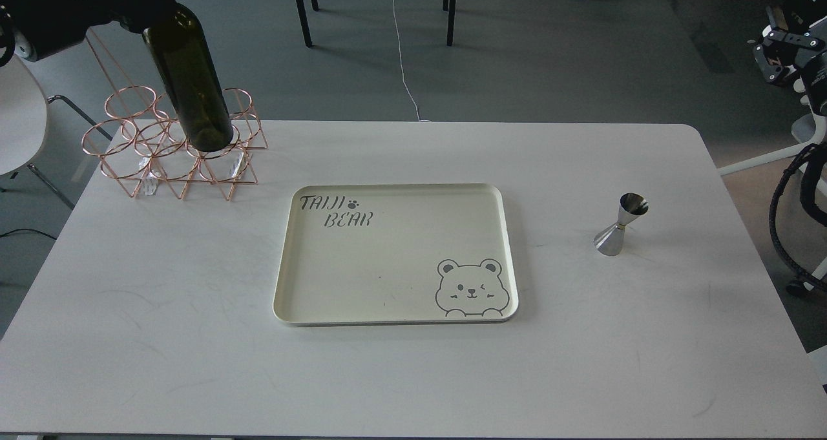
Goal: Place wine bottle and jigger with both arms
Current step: 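Carry the bottle over the copper wire rack with the left gripper, then lower the bottle upright into a rack slot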
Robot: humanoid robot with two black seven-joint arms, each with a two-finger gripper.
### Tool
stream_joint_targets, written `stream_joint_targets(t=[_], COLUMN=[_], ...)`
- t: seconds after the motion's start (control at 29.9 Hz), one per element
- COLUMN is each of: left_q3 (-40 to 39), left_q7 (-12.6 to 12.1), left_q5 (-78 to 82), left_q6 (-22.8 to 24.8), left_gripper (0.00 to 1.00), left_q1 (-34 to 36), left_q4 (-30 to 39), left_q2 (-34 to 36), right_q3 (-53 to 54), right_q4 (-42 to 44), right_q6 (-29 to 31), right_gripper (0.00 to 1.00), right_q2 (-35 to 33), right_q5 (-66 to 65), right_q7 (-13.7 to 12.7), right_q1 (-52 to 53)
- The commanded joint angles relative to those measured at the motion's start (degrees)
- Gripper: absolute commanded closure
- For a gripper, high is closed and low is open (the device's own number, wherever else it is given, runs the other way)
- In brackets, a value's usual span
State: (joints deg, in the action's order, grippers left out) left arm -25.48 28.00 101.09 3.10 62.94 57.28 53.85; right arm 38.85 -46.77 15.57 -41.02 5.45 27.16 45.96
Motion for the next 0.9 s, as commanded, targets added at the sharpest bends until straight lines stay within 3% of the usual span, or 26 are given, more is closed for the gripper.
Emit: stream_joint_targets(t=[0.0, 0.87], left_q3=[0.08, 0.43], left_q7=[0.00, 0.00], left_q5=[0.51, -0.54], left_q6=[-0.03, -0.03], left_gripper=[0.89, 0.89], left_q1=[-0.18, -0.71], left_q4=[-0.15, -0.15], left_q2=[-0.06, -0.76], right_q3=[-0.01, 0.08], right_q4=[0.01, -0.08], right_q6=[-0.01, -0.10], right_gripper=[0.03, 0.03], right_q2=[-0.02, -0.20], right_q5=[0.00, 0.00], right_q7=[0.00, 0.00], right_q1=[0.00, 0.27])
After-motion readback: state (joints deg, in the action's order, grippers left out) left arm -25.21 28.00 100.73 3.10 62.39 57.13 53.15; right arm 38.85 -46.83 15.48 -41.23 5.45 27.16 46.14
